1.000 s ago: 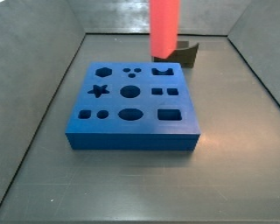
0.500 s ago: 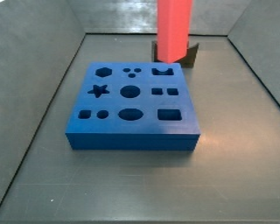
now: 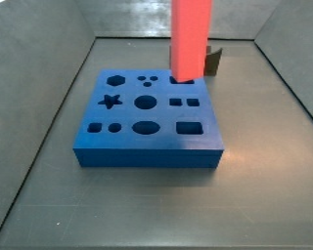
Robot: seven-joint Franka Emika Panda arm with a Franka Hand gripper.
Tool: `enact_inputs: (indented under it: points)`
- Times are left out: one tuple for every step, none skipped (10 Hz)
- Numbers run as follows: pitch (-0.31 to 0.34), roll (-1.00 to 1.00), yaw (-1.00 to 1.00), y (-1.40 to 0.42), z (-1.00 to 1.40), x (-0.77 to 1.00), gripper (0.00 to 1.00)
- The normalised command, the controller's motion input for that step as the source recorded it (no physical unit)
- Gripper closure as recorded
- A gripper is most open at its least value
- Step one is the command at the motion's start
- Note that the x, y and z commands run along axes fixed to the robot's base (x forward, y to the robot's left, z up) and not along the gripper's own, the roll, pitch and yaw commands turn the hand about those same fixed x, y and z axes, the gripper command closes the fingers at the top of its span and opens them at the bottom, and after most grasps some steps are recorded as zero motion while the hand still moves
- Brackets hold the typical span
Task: Insert the rectangle object.
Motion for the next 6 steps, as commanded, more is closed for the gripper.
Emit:
enact_inputs:
  points:
    - [0.009,0.13,-0.75,-0.03,-0.27,0.20,1.00]
    - [0.139,0.21,-0.64,-0.05,-0.31,0.12,1.00]
    - [0.179,0.23,-0.64,-0.03,-0.30,0.04,1.00]
    - [0.171,0.22,-0.67,-0.04,-0.27,0.02,1.00]
    - [0.106,0.17,-0.67,-0.11,-0.14,0.10,1.00]
    - [0.037,0.12,-0.74,-0.16,-0.04,0.11,1.00]
